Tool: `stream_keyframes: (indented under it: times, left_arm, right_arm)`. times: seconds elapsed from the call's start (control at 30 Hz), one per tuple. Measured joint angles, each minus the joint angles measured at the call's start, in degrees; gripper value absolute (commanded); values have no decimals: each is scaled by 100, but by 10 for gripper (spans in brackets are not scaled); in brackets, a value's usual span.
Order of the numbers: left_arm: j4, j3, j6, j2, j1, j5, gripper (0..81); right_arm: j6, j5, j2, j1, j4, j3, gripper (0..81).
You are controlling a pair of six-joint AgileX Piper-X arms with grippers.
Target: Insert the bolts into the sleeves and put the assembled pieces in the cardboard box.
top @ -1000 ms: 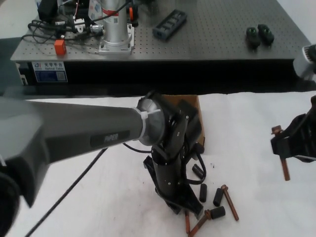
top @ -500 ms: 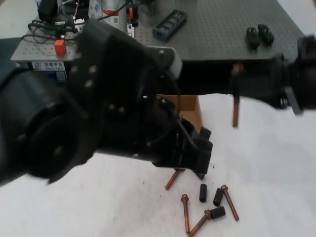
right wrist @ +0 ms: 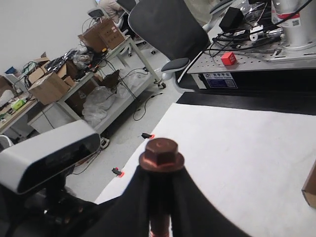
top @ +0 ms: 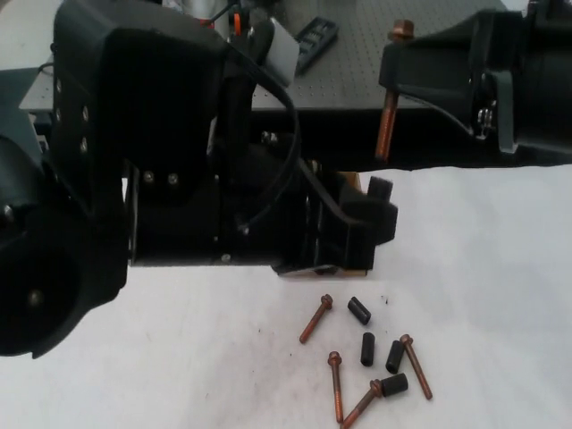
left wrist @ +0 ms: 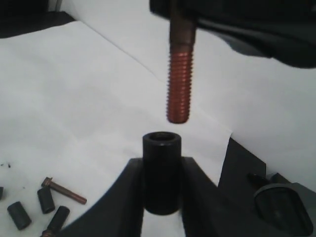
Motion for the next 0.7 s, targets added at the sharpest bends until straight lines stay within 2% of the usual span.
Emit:
stream_keyframes:
  times: [0.7]
  left_arm:
    - [-357, 9, -138, 0, 0, -382, 7]
  right_arm:
    - [13, 195, 14, 0, 172, 0, 48]
